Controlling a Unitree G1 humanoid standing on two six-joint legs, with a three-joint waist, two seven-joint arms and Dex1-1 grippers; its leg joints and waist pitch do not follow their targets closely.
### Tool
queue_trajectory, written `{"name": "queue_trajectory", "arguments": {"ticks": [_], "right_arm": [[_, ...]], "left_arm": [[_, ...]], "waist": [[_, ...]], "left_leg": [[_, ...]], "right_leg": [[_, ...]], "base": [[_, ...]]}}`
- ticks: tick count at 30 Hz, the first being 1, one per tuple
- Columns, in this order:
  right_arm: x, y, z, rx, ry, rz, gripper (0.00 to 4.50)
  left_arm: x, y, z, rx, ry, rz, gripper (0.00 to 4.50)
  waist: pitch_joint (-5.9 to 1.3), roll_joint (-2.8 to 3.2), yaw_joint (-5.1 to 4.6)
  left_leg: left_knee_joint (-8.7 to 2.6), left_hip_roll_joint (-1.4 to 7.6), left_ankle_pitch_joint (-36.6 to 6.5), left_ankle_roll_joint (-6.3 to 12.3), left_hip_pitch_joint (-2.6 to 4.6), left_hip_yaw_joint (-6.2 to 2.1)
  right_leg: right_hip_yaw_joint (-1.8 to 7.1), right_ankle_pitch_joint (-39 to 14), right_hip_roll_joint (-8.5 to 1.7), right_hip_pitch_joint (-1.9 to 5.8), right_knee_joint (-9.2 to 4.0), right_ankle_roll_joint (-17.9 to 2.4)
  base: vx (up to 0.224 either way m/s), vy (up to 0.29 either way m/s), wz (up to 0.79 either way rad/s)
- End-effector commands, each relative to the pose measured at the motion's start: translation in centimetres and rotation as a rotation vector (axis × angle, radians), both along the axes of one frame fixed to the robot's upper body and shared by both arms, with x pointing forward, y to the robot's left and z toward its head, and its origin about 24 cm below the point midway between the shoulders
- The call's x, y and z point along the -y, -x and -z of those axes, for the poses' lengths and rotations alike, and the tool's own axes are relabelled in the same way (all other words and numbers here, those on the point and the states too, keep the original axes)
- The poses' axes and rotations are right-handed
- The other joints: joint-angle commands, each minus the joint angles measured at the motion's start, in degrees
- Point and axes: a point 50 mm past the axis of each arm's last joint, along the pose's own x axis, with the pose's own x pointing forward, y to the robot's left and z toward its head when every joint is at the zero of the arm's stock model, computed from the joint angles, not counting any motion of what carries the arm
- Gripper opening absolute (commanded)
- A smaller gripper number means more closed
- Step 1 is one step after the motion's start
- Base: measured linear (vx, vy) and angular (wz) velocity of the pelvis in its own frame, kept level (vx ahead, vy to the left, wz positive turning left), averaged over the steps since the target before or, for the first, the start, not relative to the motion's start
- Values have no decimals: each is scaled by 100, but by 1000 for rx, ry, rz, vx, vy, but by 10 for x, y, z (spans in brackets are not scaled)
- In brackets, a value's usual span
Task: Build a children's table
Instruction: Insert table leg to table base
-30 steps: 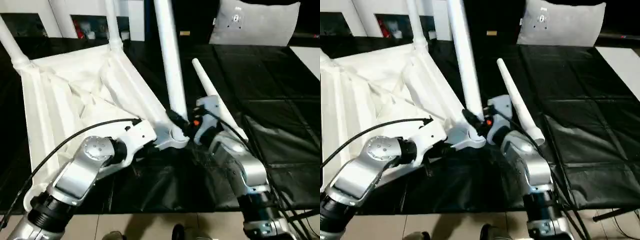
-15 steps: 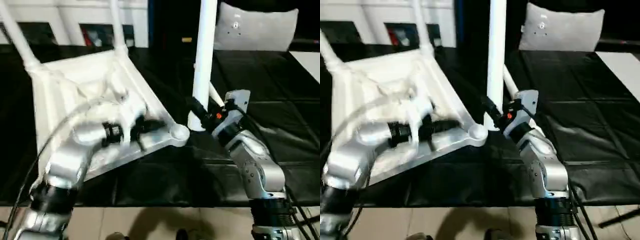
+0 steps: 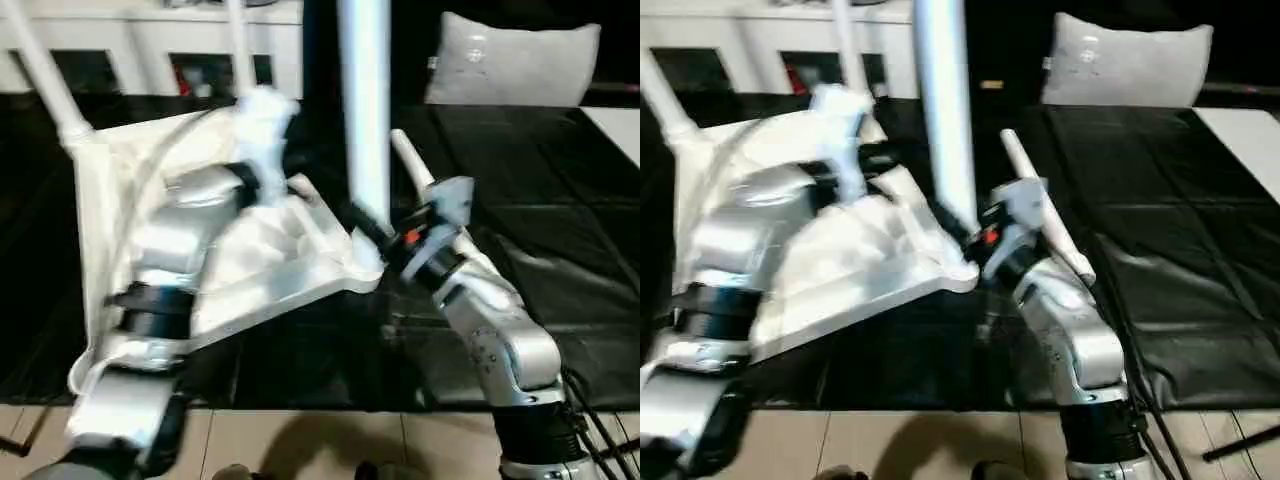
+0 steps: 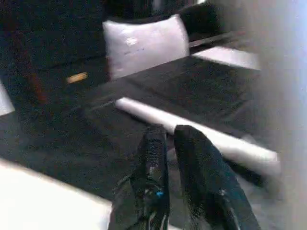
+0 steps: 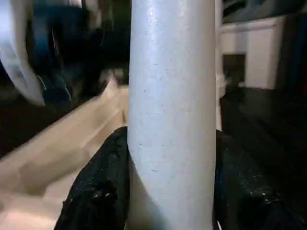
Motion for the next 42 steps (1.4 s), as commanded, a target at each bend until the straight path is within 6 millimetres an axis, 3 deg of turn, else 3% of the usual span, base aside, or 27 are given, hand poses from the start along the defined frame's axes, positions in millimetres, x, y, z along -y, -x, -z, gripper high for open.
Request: {"name": "queue_trajectory", "arguments": {"ticks": [1,5,8,9,10,14,15,19,20,21,24,27,30,32,33,35,37,42], "right_arm": [[2,0,4,-14,45,17,188],[5,-1,5,-24,57,30,188],[7,-2,4,-27,62,39,188],[8,-3,4,-27,65,45,188],[10,-5,3,-28,69,58,188],[15,-7,1,-31,66,75,188],[19,-8,1,-36,71,91,188],[24,-9,1,-44,80,112,188],[31,-10,3,-68,90,136,188],[39,-10,5,-98,106,161,188],[44,-10,7,-119,123,181,188],[51,-9,7,-138,143,199,188],[54,-9,7,-144,141,211,188],[55,-8,7,-147,139,211,188],[52,-7,7,-153,138,203,188],[50,-6,8,-157,141,195,188],[48,-5,9,-165,146,181,188],[48,-4,11,-170,158,180,188]], "left_arm": [[24,17,-14,34,26,190,77],[42,38,-13,-13,52,366,101],[46,46,-9,-19,33,425,102],[46,46,-7,-19,21,417,127],[40,38,-2,-10,-8,346,127],[23,24,6,15,-89,194,158],[8,17,12,31,-155,112,170],[-5,14,19,28,-202,52,201],[-18,14,32,-16,-228,22,201],[-29,17,48,-67,-246,10,201],[-31,21,60,-113,-250,21,228],[-25,34,79,-184,-253,93,246],[-20,43,92,-248,-245,139,284],[-22,46,106,-261,-313,129,288],[-28,50,132,-278,-444,108,288],[-31,52,144,-298,-489,107,288],[-35,58,162,-352,-519,119,265],[-41,58,168,-359,-563,90,231]], "waist": [[-616,-50,24],[-607,-50,38],[-581,-81,-5],[-582,-74,-16],[-580,-93,-24],[-581,-77,-35],[-591,-66,-37],[-615,-53,-50],[-624,-1,-43],[-617,-21,-54],[-649,-7,-49],[-632,30,-32],[-614,12,-30],[-609,33,-35],[-606,7,-47],[-610,3,-62],[-610,33,-68],[-594,38,-148]], "left_leg": [[-311,2,-281,309,-67,94],[-314,23,-298,312,-61,102],[-315,-11,-524,290,-77,105],[-315,-8,-553,274,-65,105],[-314,-11,-585,268,-57,110],[-333,-11,-769,209,-34,93],[-338,-6,-805,185,-30,82],[-327,-11,-708,159,-29,87],[-327,-2,-655,153,-34,75],[-331,-3,-649,169,-39,86],[-322,-5,-522,177,-56,91],[-333,3,-721,185,-26,94],[-338,3,-874,158,-20,98],[-343,-6,-962,159,-17,87],[-345,-18,-973,189,-27,87],[-344,-46,-952,199,-41,85],[-349,-31,-994,185,-12,80],[-336,-73,-1432,180,31,71]], "right_leg": [[297,-1127,-296,468,-382,-953],[294,-1176,-308,452,-365,-1021],[268,-1689,-287,473,-439,-756],[267,-1827,-282,450,-463,-674],[263,-1903,-272,440,-476,-631],[247,-2223,-260,410,-531,-396],[245,-2219,-260,409,-522,-370],[255,-2041,-261,409,-492,-389],[259,-1875,-262,413,-466,-477],[264,-1737,-251,409,-462,-552],[275,-1463,-253,437,-419,-676],[265,-1704,-260,406,-455,-694],[257,-2000,-271,396,-498,-650],[244,-2179,-261,394,-521,-538],[240,-2262,-248,392,-557,-417],[237,-2412,-238,400,-574,-215],[231,-2548,-252,370,-605,-204],[153,-3428,-260,334,-727,60]], "base": [[0,0,0],[0,0,0],[0,0,0],[0,0,0],[0,0,0],[0,0,0],[0,0,0],[0,0,0],[0,0,0],[0,0,0],[0,0,0],[0,0,0],[0,0,0],[0,0,0],[0,0,0],[0,0,0],[0,0,0],[0,0,0]]}}
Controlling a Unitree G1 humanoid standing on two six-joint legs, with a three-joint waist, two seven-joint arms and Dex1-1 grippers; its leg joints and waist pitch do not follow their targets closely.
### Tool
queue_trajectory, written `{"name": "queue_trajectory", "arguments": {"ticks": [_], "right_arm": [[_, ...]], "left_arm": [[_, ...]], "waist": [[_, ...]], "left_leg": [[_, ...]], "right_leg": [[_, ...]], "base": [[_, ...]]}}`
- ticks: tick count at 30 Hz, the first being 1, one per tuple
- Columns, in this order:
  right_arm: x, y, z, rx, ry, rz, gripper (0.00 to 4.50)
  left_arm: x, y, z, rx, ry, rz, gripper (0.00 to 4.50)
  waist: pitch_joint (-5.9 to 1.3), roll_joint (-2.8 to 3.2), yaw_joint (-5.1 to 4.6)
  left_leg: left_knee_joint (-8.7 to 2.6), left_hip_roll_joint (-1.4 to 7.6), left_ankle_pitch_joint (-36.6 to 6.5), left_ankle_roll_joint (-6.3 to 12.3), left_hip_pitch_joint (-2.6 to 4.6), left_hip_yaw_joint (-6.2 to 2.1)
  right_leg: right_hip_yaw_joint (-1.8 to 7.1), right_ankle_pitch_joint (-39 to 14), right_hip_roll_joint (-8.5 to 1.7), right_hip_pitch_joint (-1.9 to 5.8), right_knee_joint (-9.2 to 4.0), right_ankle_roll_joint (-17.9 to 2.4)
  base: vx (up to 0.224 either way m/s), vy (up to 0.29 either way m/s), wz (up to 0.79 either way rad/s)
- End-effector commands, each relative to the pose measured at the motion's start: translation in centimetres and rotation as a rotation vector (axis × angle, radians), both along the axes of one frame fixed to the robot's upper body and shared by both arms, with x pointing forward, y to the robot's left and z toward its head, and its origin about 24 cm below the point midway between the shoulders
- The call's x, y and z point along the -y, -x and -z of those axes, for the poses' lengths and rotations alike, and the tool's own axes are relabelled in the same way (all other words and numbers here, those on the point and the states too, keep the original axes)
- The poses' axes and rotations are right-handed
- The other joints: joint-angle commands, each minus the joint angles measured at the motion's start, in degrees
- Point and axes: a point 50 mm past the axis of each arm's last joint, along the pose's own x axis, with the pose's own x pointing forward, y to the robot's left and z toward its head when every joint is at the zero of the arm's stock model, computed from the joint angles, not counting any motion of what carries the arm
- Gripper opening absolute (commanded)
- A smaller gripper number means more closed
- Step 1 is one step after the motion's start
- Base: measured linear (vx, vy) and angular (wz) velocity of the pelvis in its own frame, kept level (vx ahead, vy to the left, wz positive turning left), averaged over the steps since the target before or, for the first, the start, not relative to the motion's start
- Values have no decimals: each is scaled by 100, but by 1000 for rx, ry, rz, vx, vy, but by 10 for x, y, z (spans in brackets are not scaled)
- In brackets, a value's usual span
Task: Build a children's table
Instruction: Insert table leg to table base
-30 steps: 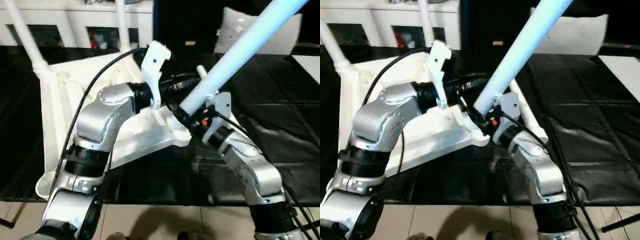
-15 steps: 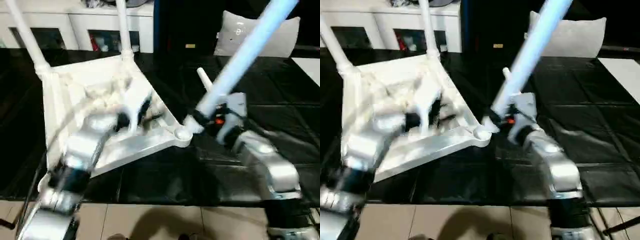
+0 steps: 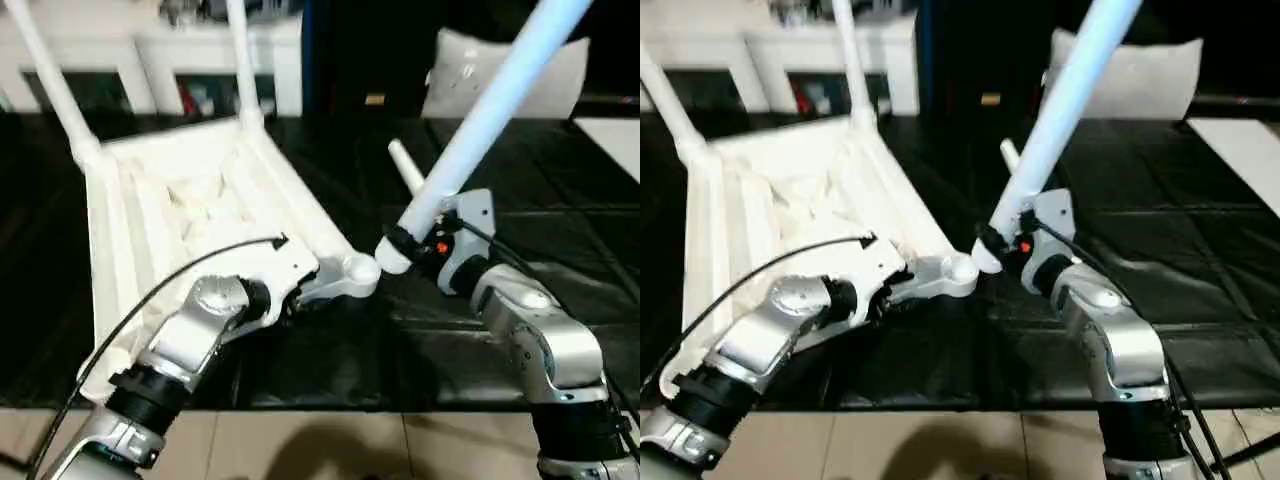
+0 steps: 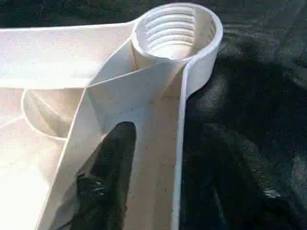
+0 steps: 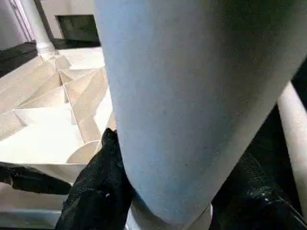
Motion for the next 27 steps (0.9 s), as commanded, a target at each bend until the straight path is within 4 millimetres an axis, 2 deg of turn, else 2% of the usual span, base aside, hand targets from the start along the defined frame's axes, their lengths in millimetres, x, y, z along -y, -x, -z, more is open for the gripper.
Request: {"name": "queue_trajectory", "arguments": {"ticks": [1,3,5,6,8,9,10,11,12,15,20,22,27], "right_arm": [[2,2,-1,2,-1,1,188],[2,3,0,-4,3,0,188],[1,4,0,-7,4,-4,188],[0,4,0,-8,4,-7,188],[-1,4,0,-11,5,-13,188],[-1,4,0,-12,6,-15,188],[-2,4,1,-16,9,-21,188],[-2,5,1,-17,10,-23,188],[-3,5,1,-20,12,-25,188],[-3,7,2,-25,16,-31,188],[-3,8,4,-33,24,-41,188],[-4,8,4,-35,27,-46,188],[-8,9,6,-61,48,-106,188]], "left_arm": [[-10,6,20,-74,-45,-46,220],[-6,2,14,-52,0,-42,210],[-4,0,12,-47,20,-35,200],[-3,-2,9,-49,42,-32,183],[0,-3,8,-73,78,-37,167],[1,-4,7,-84,91,-41,167],[3,-3,7,-108,112,-46,163],[3,-3,7,-120,118,-47,139],[4,-2,8,-138,123,-40,139],[4,-1,10,-163,115,-41,119],[1,-2,15,-139,25,-7,71],[0,-3,15,-140,20,-11,54],[-2,-1,14,-143,-29,55,23]], "waist": [[-357,-60,-19],[-370,-35,-65],[-369,-34,-72],[-389,-23,-69],[-410,1,-65],[-405,-2,-64],[-400,-15,-69],[-403,-26,-63],[-405,-10,-56],[-413,-15,-34],[-407,-32,-12],[-404,-32,-16],[-401,-25,-24]], "left_leg": [[-346,-78,-1498,162,-29,65],[-354,-72,-1601,189,-24,45],[-346,-78,-1667,204,-7,47],[-361,-61,-1672,225,5,37],[-398,-24,-1606,249,-8,24],[-414,-2,-1677,250,6,27],[-415,-5,-1716,246,13,30],[-412,-20,-1705,250,11,45],[-418,-16,-1659,267,4,44],[-413,-12,-1513,282,3,61],[-424,-16,-1365,278,-29,66],[-417,-18,-1413,254,-10,68],[-434,-6,-1480,243,-18,50]], "right_leg": [[138,-3523,-255,269,-704,51],[91,-3525,-250,269,-742,76],[70,-3561,-248,253,-773,85],[68,-3413,-255,264,-770,31],[90,-3039,-265,296,-726,-122],[111,-2836,-255,273,-701,-241],[114,-2803,-252,272,-689,-279],[128,-2781,-257,281,-674,-332],[144,-2751,-268,288,-668,-356],[174,-2593,-273,291,-649,-419],[179,-2679,-282,322,-645,-356],[170,-2840,-290,308,-672,-311],[169,-2839,-285,312,-668,-295]], "base": [[0,0,0],[0,0,0],[0,0,0],[0,0,0],[0,0,0],[0,0,0],[0,0,0],[0,0,0],[0,0,0],[0,0,0],[0,0,0],[0,0,0],[0,0,0]]}}
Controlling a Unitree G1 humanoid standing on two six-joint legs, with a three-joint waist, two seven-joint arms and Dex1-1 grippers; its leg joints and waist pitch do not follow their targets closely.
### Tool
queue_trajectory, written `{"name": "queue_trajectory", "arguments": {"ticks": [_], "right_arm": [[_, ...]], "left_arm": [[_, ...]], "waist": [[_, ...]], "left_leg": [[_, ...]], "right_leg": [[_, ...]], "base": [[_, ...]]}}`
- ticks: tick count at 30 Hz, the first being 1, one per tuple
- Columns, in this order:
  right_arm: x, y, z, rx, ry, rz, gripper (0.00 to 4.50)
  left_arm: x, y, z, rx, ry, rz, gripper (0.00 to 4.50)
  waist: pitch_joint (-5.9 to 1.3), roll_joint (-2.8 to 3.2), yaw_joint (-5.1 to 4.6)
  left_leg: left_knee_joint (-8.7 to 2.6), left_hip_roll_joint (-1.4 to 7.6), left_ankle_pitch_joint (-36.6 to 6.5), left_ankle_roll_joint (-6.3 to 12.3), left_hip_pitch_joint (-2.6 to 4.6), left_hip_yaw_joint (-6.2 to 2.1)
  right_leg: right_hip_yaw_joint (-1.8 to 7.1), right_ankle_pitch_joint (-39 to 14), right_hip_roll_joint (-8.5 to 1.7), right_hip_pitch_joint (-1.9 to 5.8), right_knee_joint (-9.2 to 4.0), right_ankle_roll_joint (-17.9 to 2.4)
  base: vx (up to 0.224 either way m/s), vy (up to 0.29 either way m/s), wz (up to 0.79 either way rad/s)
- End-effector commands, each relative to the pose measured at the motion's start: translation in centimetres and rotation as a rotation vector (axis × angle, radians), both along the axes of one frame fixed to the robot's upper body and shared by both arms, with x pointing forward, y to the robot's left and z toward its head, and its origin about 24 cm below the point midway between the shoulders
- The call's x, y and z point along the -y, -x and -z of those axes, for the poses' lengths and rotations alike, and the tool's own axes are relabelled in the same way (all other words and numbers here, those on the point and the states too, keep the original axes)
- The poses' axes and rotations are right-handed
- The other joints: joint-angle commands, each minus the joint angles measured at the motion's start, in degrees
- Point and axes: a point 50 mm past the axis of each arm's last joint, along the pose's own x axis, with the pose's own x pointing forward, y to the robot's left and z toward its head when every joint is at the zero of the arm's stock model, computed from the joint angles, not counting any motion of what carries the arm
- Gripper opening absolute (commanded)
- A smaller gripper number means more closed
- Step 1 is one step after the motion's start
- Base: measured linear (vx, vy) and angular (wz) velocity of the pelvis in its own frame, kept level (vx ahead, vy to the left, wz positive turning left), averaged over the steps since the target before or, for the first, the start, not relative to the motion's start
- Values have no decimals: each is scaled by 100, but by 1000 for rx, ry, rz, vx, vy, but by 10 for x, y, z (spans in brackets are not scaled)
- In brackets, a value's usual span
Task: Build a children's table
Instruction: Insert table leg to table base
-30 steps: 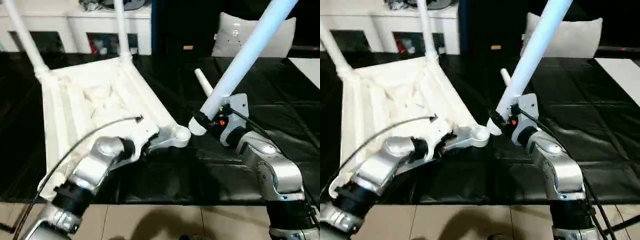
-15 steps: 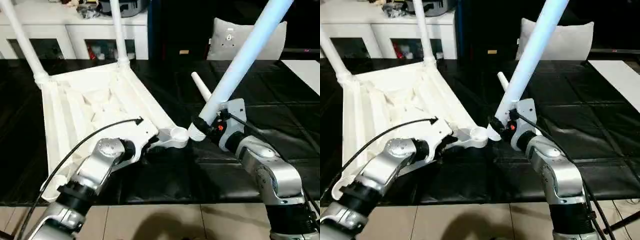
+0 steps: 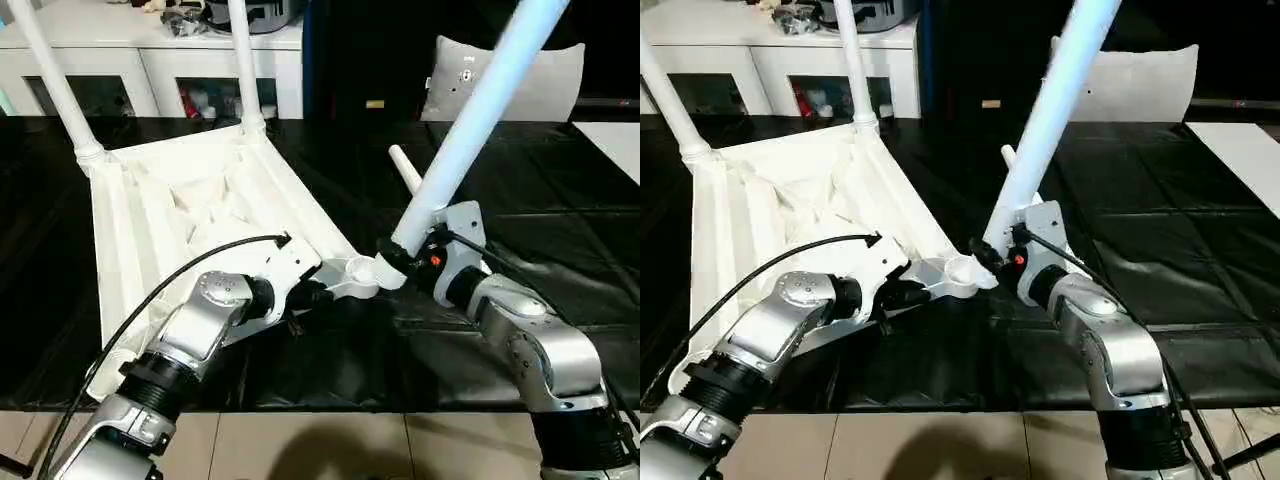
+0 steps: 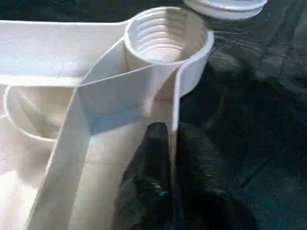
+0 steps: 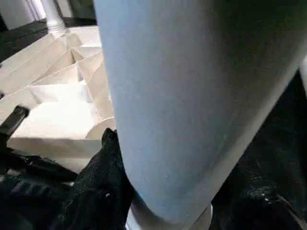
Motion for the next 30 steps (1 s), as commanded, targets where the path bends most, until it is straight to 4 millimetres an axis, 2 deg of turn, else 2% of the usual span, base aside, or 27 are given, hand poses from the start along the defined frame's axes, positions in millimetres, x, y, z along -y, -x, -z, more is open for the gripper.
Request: {"name": "queue_trajectory", "arguments": {"ticks": [1,5,8,9,10,11,12,15,17,19,23,24,26,27,30], "right_arm": [[-3,0,-7,15,10,-39,188],[-7,1,-4,-15,45,-123,188],[-13,-1,-2,-51,52,-211,188],[-15,-2,-2,-59,59,-229,188],[-15,-3,-1,-60,69,-237,188],[-16,-3,-1,-62,74,-246,188],[-18,-4,0,-66,86,-270,188],[-23,-4,0,-76,88,-304,188],[-25,-3,-1,-83,80,-320,188],[-28,-1,-1,-94,75,-340,188],[-30,3,2,-122,94,-370,188],[-30,3,3,-125,99,-370,188],[-28,3,4,-126,105,-367,188],[-26,3,5,-129,109,-365,188],[-23,4,7,-139,119,-364,188]], "left_arm": [[-7,6,16,-58,-87,24,10],[-10,10,12,-9,-138,180,0],[-14,14,2,9,-142,357,0],[-17,15,1,14,-166,414,0],[-18,16,1,20,-179,442,0],[-19,16,1,15,-171,454,0],[-20,17,0,7,-156,473,0],[-21,15,-1,7,-153,469,0],[-23,13,-1,14,-164,459,0],[-24,11,0,24,-171,438,0],[-25,7,2,24,-169,418,0],[-25,7,3,23,-167,418,0],[-25,7,3,22,-165,419,0],[-25,7,3,23,-166,422,0],[-26,7,4,26,-177,432,0]], "waist": [[-382,-38,-11],[-386,-37,-33],[-400,-31,-22],[-378,-94,-15],[-387,-55,18],[-389,-37,35],[-386,-63,69],[-402,-35,116],[-401,-53,122],[-397,-68,124],[-352,-71,122],[-347,-78,122],[-345,-83,112],[-356,-121,104],[-371,-94,104]], "left_leg": [[-407,1,-1500,201,-5,48],[-407,-3,-1419,202,-36,48],[-408,10,-1318,230,-21,49],[-409,27,-1271,230,-21,72],[-409,28,-1237,225,0,60],[-409,34,-1231,220,22,70],[-417,64,-1133,174,39,84],[-433,94,-989,107,38,74],[-434,84,-997,103,25,74],[-440,77,-1044,82,12,76],[-459,63,-1408,16,35,75],[-450,49,-1571,1,58,71],[-455,52,-1605,-7,47,59],[-454,52,-1607,-4,36,55],[-453,59,-1606,2,42,47]], "right_leg": [[180,-2866,-270,269,-538,-317],[195,-2772,-278,294,-518,-335],[218,-2577,-288,287,-479,-466],[236,-2501,-289,265,-479,-516],[237,-2475,-297,259,-456,-550],[249,-2438,-290,241,-459,-581],[276,-2034,-281,236,-407,-757],[305,-1402,-283,268,-293,-988],[313,-1343,-290,288,-282,-1014],[314,-1479,-306,308,-293,-968],[291,-2324,-309,284,-396,-718],[272,-2795,-321,268,-464,-541],[264,-2952,-325,260,-493,-432],[255,-3000,-322,266,-499,-378],[254,-2909,-323,251,-492,-376]], "base": [[0,0,0],[0,0,0],[0,0,0],[0,0,0],[0,0,0],[0,0,0],[0,0,0],[0,0,0],[0,0,0],[0,0,0],[0,0,0],[0,0,0],[0,0,0],[0,0,0],[0,0,0]]}}
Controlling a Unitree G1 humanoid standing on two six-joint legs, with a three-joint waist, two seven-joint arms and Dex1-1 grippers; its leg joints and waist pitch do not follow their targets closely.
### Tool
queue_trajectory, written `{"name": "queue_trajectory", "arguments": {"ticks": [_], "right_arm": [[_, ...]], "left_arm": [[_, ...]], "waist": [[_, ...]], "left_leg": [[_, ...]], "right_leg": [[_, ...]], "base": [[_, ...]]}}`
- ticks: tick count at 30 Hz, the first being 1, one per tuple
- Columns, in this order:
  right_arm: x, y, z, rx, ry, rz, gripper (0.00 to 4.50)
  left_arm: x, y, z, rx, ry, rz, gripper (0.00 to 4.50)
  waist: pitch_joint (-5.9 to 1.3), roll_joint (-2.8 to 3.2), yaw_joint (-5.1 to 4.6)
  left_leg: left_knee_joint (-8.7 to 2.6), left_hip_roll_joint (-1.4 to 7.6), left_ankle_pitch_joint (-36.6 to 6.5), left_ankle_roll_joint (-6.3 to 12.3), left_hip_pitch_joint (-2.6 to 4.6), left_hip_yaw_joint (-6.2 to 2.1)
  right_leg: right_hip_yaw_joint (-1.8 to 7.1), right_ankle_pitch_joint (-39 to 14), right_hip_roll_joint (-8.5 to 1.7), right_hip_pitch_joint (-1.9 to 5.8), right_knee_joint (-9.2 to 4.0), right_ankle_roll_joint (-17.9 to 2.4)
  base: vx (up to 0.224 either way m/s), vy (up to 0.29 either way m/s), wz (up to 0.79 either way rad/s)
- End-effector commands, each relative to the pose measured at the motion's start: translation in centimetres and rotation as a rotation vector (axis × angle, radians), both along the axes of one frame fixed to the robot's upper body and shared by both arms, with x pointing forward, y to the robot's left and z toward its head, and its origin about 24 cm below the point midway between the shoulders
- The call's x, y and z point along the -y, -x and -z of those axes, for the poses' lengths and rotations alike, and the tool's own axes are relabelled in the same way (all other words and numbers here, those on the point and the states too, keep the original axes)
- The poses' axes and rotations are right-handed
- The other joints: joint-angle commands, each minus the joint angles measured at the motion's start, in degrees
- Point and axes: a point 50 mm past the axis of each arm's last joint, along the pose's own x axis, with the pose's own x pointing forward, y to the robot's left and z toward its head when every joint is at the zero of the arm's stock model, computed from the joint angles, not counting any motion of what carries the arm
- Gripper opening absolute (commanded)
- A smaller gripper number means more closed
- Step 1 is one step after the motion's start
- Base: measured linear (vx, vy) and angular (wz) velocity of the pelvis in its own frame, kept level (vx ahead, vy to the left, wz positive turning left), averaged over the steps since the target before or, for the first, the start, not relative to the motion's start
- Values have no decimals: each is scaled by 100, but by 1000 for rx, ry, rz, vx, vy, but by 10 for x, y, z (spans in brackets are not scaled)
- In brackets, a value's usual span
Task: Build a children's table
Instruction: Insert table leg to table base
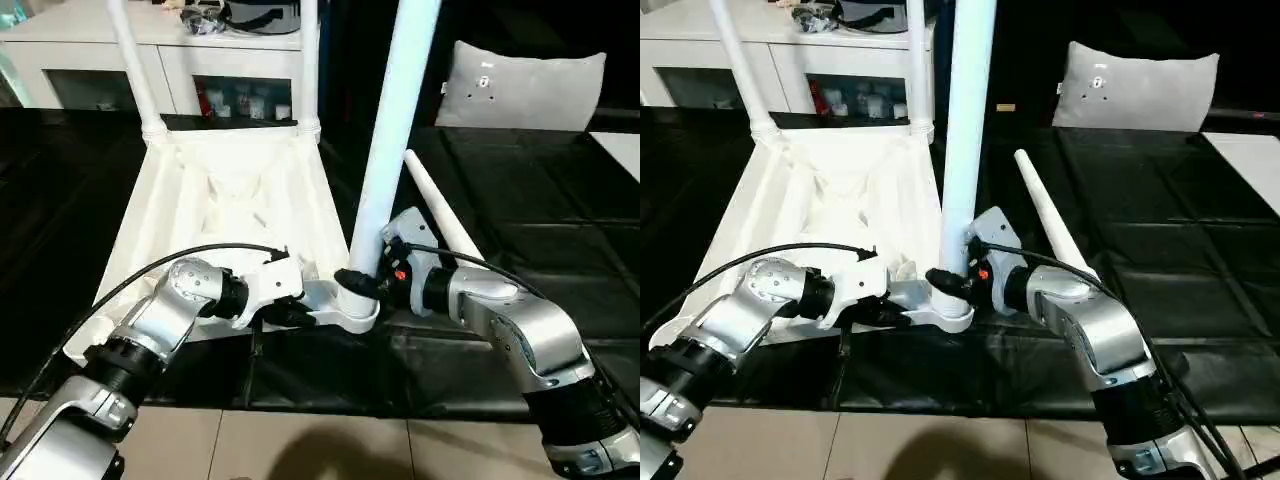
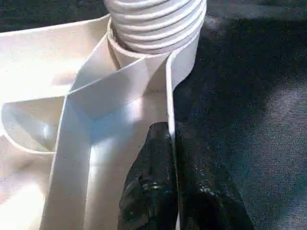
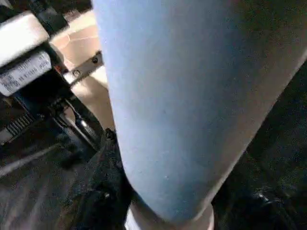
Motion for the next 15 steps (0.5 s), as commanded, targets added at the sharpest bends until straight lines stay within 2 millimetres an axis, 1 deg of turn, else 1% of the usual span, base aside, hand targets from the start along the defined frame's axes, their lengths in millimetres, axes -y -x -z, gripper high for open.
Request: {"name": "queue_trajectory", "arguments": {"ticks": [1,2,3,5,6,7,8,10,12,15], "right_arm": [[2,3,8,-36,24,-3,188],[1,3,9,-39,25,-1,188],[1,2,11,-42,23,5,188],[0,1,12,-45,18,10,188],[0,0,14,-50,1,20,188],[-1,-1,17,-63,-23,29,188],[-1,-1,18,-73,-36,34,188],[-2,-2,24,-102,-71,45,188],[-2,-1,27,-112,-73,46,188],[-2,-1,28,-115,-74,42,188]], "left_arm": [[1,4,9,-16,-58,29,0],[1,4,10,-17,-56,31,0],[1,4,10,-17,-54,34,0],[1,3,10,-16,-53,35,0],[2,3,9,-15,-52,38,0],[2,3,9,-14,-51,41,0],[2,3,8,-14,-50,42,0],[1,3,8,-13,-51,47,0],[0,3,8,-12,-52,50,0],[-1,2,6,-11,-51,48,0]], "waist": [[-333,10,-38],[-343,-1,-37],[-353,0,-33],[-359,-5,-31],[-363,0,-29],[-365,18,-23],[-361,6,-29],[-343,20,-35],[-343,21,-44],[-337,24,-54]], "left_leg": [[-437,60,-1612,4,31,40],[-436,62,-1609,2,32,42],[-437,69,-1586,-5,36,43],[-437,70,-1538,-6,26,47],[-437,74,-1543,-13,24,51],[-439,72,-1544,-20,22,47],[-437,64,-1584,-18,19,52],[-444,60,-1691,-21,24,44],[-444,63,-1778,-30,37,32],[-453,67,-1812,-35,37,26]], "right_leg": [[228,-2865,-321,239,-492,-394],[230,-2765,-320,238,-484,-432],[238,-2626,-319,239,-463,-495],[245,-2478,-317,245,-442,-555],[250,-2387,-324,247,-428,-626],[249,-2370,-326,254,-421,-643],[242,-2421,-326,253,-435,-649],[226,-2643,-327,248,-460,-594],[211,-2832,-334,243,-493,-528],[213,-2831,-329,241,-491,-508]], "base": [[0,0,0],[0,0,0],[0,0,0],[0,0,0],[0,0,0],[0,0,0],[0,0,0],[0,0,0],[0,0,0],[0,0,0]]}}
